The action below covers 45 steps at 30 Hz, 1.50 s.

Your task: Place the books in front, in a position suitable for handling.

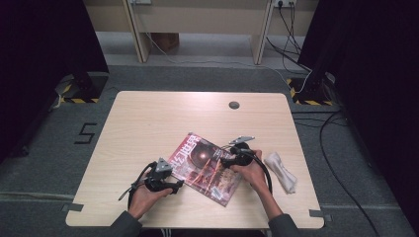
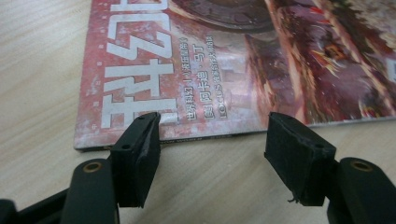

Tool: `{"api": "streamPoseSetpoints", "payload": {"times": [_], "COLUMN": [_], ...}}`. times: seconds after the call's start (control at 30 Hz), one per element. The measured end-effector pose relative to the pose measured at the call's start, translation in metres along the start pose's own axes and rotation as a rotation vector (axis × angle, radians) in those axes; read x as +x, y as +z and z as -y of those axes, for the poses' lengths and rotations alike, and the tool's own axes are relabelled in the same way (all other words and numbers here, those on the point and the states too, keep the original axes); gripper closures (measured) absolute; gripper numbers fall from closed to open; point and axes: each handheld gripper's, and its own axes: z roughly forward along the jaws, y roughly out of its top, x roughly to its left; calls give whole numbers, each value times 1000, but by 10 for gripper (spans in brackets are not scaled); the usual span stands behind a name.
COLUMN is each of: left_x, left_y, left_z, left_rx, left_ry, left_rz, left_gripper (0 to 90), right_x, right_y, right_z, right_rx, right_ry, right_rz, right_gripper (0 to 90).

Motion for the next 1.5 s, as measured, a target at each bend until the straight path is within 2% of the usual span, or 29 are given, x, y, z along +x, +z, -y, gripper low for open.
{"api": "streamPoseSetpoints", "payload": {"times": [0.13,0.17,0.27,0.3,0.73,0.9,1.03,1.13,1.2,1.37,1.5], "left_x": [0,1,7,9,17,18,20,18,16,8,2], "left_y": [4,4,6,7,20,25,24,18,12,-1,-6], "left_z": [-4,-5,-6,-7,-23,-29,-28,-26,-22,-8,-2], "left_rx": [14,21,25,25,13,7,-11,-28,-33,-31,-37], "left_ry": [37,38,3,2,9,29,-2,-5,-7,-29,-43], "left_rz": [-37,-35,-1,-6,-86,-108,-81,-70,-46,18,46], "left_gripper": [347,344,350,352,358,366,348,327,315,311,306], "right_x": [8,10,17,18,41,50,49,41,38,29,27], "right_y": [-11,-13,-21,-23,-56,-63,-64,-63,-61,-53,-44], "right_z": [12,15,23,26,71,80,79,76,74,66,58], "right_rx": [8,6,2,2,-7,-1,-12,-42,-48,-58,-63], "right_ry": [-19,-24,-50,-51,-44,-48,-40,6,21,31,41], "right_rz": [6,13,40,41,-12,-34,-44,-57,-61,-37,-30], "right_gripper": [313,309,295,293,277,261,288,297,302,301,303]}}
